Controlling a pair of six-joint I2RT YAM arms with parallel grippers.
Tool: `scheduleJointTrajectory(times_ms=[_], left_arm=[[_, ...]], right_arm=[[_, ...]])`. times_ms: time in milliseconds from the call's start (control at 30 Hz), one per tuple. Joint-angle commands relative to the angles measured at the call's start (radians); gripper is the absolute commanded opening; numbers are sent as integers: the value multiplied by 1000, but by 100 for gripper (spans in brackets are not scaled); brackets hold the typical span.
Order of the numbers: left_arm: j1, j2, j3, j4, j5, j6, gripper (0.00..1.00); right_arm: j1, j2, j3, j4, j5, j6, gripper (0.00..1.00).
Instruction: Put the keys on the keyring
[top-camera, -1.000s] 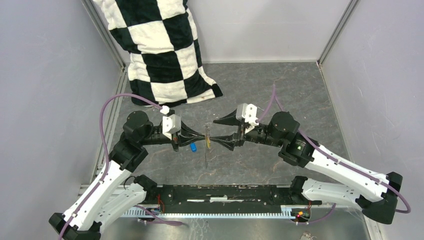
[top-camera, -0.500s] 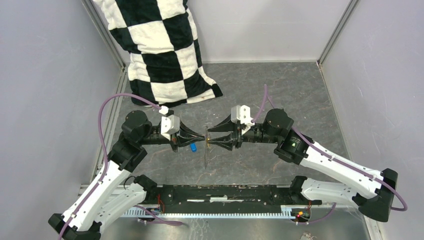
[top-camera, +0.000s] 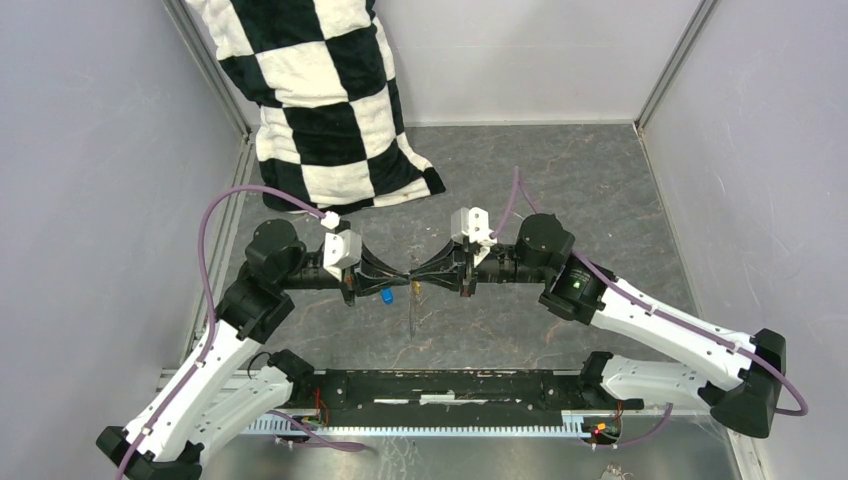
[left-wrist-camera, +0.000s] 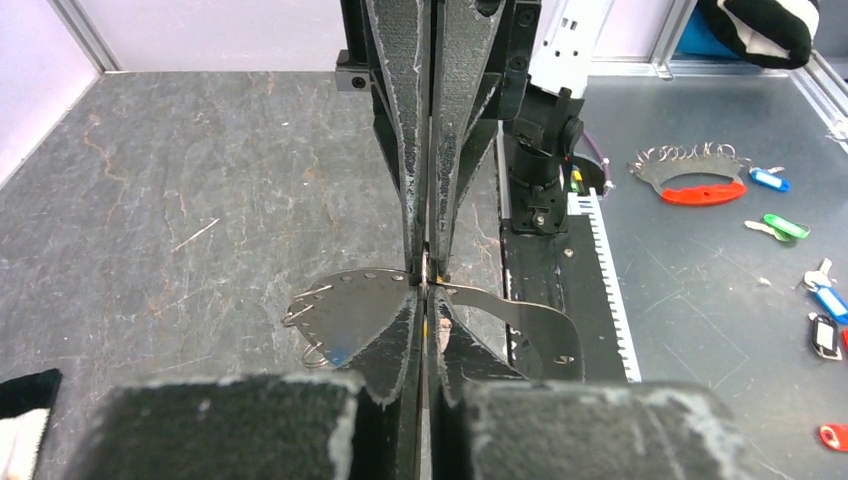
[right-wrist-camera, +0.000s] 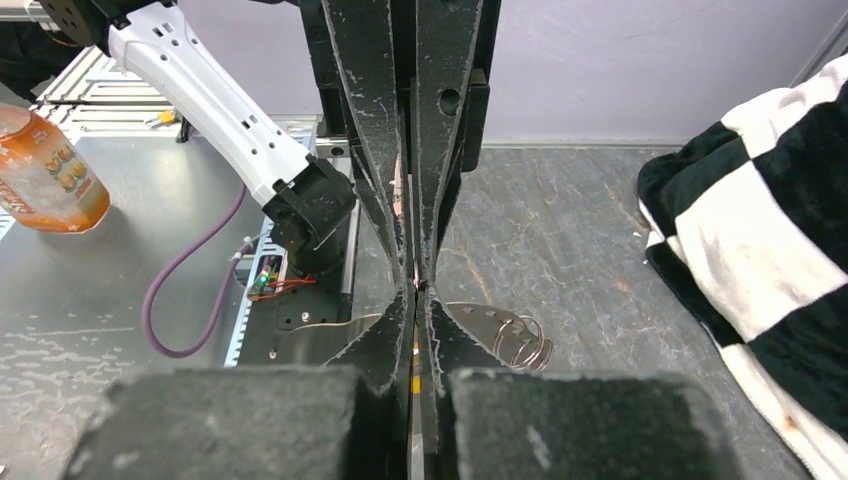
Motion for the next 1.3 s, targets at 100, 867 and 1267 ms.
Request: scheduleJointTrajectory(times_ms=[100, 867, 1267], left_arm=[[-4, 28, 95, -169, 24, 161, 25], [-4, 149, 187, -398, 46, 347, 28], [-4, 154, 172, -373, 55, 335, 2]], right_arm=[[-7, 35, 153, -245, 29, -93, 0], [20, 212, 436, -659, 21, -251, 1], [36, 250, 487, -670, -11, -258, 1]])
